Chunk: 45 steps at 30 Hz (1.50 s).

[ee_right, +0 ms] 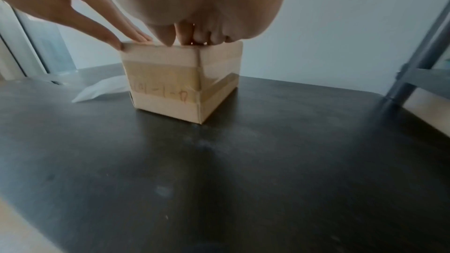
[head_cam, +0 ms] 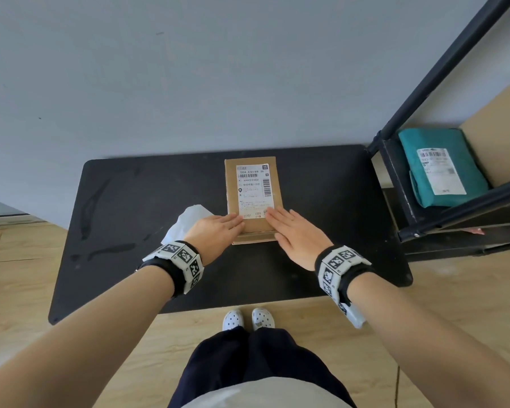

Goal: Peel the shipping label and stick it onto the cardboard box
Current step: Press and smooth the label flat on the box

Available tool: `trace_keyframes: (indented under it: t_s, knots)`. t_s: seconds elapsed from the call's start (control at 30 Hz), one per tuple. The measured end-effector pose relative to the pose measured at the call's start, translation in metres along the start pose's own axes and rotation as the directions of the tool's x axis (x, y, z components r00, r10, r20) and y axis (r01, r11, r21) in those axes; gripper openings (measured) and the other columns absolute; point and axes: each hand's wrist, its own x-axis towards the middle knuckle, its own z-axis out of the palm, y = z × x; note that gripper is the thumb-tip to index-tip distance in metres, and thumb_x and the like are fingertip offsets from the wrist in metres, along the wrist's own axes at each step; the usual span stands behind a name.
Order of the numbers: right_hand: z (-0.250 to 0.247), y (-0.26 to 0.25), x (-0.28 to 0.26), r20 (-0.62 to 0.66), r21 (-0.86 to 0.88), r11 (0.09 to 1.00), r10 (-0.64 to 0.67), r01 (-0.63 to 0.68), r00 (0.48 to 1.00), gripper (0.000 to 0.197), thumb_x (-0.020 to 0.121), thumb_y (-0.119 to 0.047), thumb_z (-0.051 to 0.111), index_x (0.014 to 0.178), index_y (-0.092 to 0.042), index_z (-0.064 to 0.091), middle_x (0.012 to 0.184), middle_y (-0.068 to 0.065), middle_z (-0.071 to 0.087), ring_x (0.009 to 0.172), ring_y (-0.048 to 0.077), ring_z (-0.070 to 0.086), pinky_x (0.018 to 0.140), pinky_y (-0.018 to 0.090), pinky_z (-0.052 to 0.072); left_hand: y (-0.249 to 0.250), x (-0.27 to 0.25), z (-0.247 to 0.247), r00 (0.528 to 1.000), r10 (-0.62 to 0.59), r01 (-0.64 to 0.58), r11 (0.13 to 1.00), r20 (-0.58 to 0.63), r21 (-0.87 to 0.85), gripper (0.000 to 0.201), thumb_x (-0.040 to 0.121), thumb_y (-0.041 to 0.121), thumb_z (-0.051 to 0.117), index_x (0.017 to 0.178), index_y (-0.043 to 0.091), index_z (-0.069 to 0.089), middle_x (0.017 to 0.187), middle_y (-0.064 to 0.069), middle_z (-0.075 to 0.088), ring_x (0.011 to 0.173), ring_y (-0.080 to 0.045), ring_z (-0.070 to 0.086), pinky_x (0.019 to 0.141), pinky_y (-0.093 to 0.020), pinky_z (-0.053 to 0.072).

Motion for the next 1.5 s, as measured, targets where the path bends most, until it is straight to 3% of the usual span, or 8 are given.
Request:
trace_keyframes:
  t_s: [0.1, 0.2, 0.3, 0.37, 0.5, 0.73, 1.13, 1.5]
  knots:
    - [0.001, 0.009, -0.011, -0.01, 0.019, 0.999, 0.04, -0.039, 0.999, 0.052, 0.101, -0.025, 0.029, 0.15, -0.017, 0.012, 0.16, -0.003, 0.01, 0.147, 0.01, 0.009, 0.115, 0.02, -0.004, -0.001, 0.004, -0.011, 0.99, -0.017, 0.001, 0.994, -0.141, -0.112, 0.04, 0.093, 0.022, 0.038, 0.11, 0.007, 0.071, 0.119, -0.009, 0.069, 0.109, -0.02, 0.067, 0.089, -0.029, 0.054]
    - [0.004, 0.006, -0.008, -0.037, 0.03, 0.999, 0.041, -0.04, 0.999, 0.052, 0.101, -0.028, 0.03, 0.149, -0.015, 0.015, 0.16, -0.002, 0.013, 0.147, 0.01, 0.011, 0.116, 0.021, -0.003, -0.007, 0.011, -0.007, 0.945, -0.05, 0.021, 0.995, -0.324, -0.095, 0.026, 0.086, 0.027, 0.057, 0.085, 0.012, 0.079, 0.092, -0.003, 0.078, 0.084, -0.019, 0.076, 0.066, -0.03, 0.06]
    - [0.006, 0.004, -0.005, -0.051, 0.001, 1.0, 0.017, -0.017, 0.999, 0.052, 0.1, -0.03, 0.033, 0.148, -0.013, 0.02, 0.159, 0.0, 0.017, 0.147, 0.012, 0.016, 0.115, 0.022, -0.003, -0.011, 0.013, 0.004, 0.943, -0.05, 0.012, 0.993, -0.328, -0.116, 0.031, 0.071, 0.02, 0.083, 0.098, 0.007, 0.076, 0.104, -0.01, 0.075, 0.096, -0.027, 0.072, 0.073, -0.038, 0.059]
    - [0.007, 0.004, 0.002, -0.048, 0.004, 1.0, 0.007, -0.007, 0.999, 0.052, 0.1, -0.03, 0.033, 0.148, -0.013, 0.02, 0.159, 0.001, 0.018, 0.147, 0.013, 0.017, 0.115, 0.023, -0.003, -0.013, 0.013, 0.007, 0.951, -0.084, 0.028, 0.982, -0.298, -0.188, 0.037, 0.081, 0.022, 0.075, 0.113, 0.006, 0.07, 0.121, -0.012, 0.068, 0.113, -0.03, 0.064, 0.09, -0.04, 0.053]
    - [-0.002, 0.01, 0.026, -0.054, 0.045, 0.998, 0.055, -0.053, 0.997, 0.051, 0.102, -0.03, 0.027, 0.149, -0.014, 0.018, 0.159, 0.001, 0.016, 0.147, 0.011, 0.012, 0.116, 0.022, -0.003, -0.016, 0.017, 0.0, 0.974, -0.194, 0.141, 0.923, -0.116, -0.359, 0.051, 0.097, 0.037, 0.046, 0.145, 0.02, 0.037, 0.157, 0.001, 0.026, 0.147, -0.019, 0.017, 0.119, -0.036, 0.015]
    - [-0.026, 0.026, 0.073, 0.03, 0.01, 0.995, 0.094, -0.095, 0.995, 0.051, 0.103, -0.027, 0.018, 0.15, -0.011, 0.009, 0.161, 0.003, 0.008, 0.148, 0.013, 0.006, 0.119, 0.027, 0.0, -0.037, 0.043, -0.023, 0.963, -0.228, 0.26, 0.928, 0.146, -0.266, 0.089, 0.084, 0.058, 0.054, 0.152, 0.029, 0.004, 0.16, 0.011, -0.002, 0.148, -0.015, -0.011, 0.121, -0.047, -0.002]
    - [-0.052, 0.042, 0.107, 0.079, 0.003, 0.991, 0.136, -0.137, 0.988, 0.049, 0.103, -0.024, 0.017, 0.149, -0.01, 0.012, 0.161, 0.004, 0.009, 0.148, 0.014, 0.006, 0.119, 0.027, 0.002, -0.053, 0.07, -0.036, 0.929, -0.292, 0.347, 0.903, 0.229, -0.254, 0.149, 0.047, 0.067, 0.079, 0.15, 0.014, -0.014, 0.16, 0.002, -0.015, 0.145, -0.018, -0.021, 0.119, -0.053, -0.004]
    - [-0.048, 0.045, 0.11, 0.083, -0.017, 0.986, 0.169, -0.168, 0.982, 0.049, 0.103, -0.024, 0.014, 0.149, -0.009, 0.01, 0.161, 0.004, 0.007, 0.148, 0.015, 0.006, 0.119, 0.027, 0.002, -0.054, 0.071, -0.035, 0.932, -0.307, 0.347, 0.91, 0.193, -0.228, 0.152, 0.043, 0.069, 0.079, 0.15, 0.012, -0.013, 0.16, 0.0, -0.015, 0.146, -0.017, -0.02, 0.119, -0.053, -0.003]
